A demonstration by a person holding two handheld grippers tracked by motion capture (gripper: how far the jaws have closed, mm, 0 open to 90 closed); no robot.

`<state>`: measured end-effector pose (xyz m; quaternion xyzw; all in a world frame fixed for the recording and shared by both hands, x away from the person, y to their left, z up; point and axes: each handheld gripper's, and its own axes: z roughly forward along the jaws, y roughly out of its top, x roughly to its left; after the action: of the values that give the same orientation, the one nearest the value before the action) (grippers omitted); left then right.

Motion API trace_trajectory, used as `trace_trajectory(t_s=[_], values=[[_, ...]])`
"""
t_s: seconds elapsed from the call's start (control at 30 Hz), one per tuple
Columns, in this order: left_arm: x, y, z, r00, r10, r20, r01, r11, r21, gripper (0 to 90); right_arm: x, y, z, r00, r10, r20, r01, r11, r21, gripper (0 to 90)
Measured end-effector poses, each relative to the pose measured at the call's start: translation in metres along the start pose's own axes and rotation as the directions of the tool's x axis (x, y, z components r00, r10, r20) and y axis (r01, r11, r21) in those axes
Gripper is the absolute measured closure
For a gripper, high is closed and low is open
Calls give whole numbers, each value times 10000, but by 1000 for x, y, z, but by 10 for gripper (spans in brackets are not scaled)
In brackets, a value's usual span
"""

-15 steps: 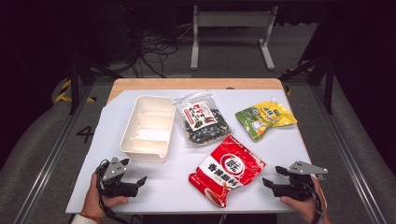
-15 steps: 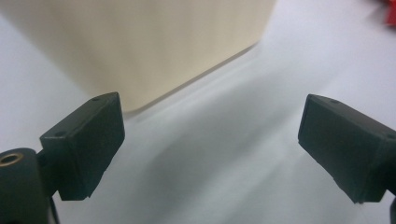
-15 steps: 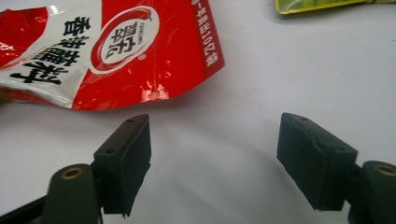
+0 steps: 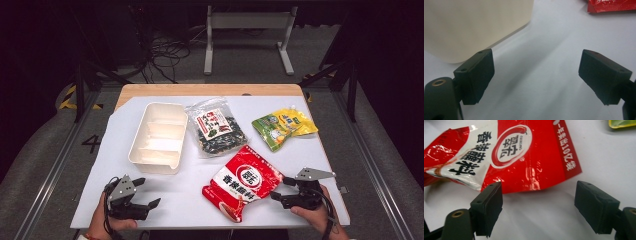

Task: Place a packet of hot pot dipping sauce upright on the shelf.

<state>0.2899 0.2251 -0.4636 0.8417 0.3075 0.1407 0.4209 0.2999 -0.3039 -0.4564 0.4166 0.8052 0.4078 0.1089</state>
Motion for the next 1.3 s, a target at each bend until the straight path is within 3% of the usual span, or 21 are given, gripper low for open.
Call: trace_trajectory(t_s=[0.43, 0.57, 0.77, 0.8, 0.83, 0.87, 0.93, 0.97, 1.0, 1.07, 1.3], values=[[-9, 5, 7, 9993, 266, 245, -273, 9992, 276, 156, 1, 9, 9, 9947, 516, -889, -543, 9981, -283, 280], [-11, 6, 10, 9988, 302, 376, -317, 9988, 381, 160, 4, 13, 14, 9947, 498, -898, -530, 9980, -331, 320], [-12, 9, 13, 9982, 210, 560, -230, 9991, 346, 163, 3, 15, 15, 9921, 783, -980, -836, 9952, -510, 530], [-12, 10, 13, 9977, 244, 626, -267, 9990, 352, 163, 3, 15, 15, 9921, 783, -980, -836, 9952, -510, 530], [-13, 10, 14, 9976, 132, 675, -155, 9993, 332, 172, 1, 15, 15, 9915, 845, -989, -906, 9942, -584, 598], [-13, 11, 14, 9976, 129, 680, -152, 9993, 332, 172, 1, 15, 15, 9915, 845, -989, -906, 9942, -584, 598], [-13, 13, 15, 9970, 171, 760, -196, 9993, 327, 175, -1, 17, 15, 9922, 843, -913, -914, 9928, -770, 697], [-15, 14, 17, 9956, 122, 933, -156, 9992, 360, 185, -2, 19, 14, 9908, 849, -1052, -954, 9905, -990, 797], [-15, 14, 17, 9956, 122, 933, -156, 9992, 360, 188, -2, 19, 14, 9908, 849, -1052, -954, 9905, -990, 797], [-17, 16, 19, 9930, 221, 1160, -274, 9987, 439, 197, 1, 25, 15, 9918, 503, -1171, -640, 9912, -1160, 872], [-25, 25, 26, 9846, 291, 1724, -351, 9989, 317, 210, 14, 40, 15, 9893, -375, -1412, 149, 9873, -1579, 896]])
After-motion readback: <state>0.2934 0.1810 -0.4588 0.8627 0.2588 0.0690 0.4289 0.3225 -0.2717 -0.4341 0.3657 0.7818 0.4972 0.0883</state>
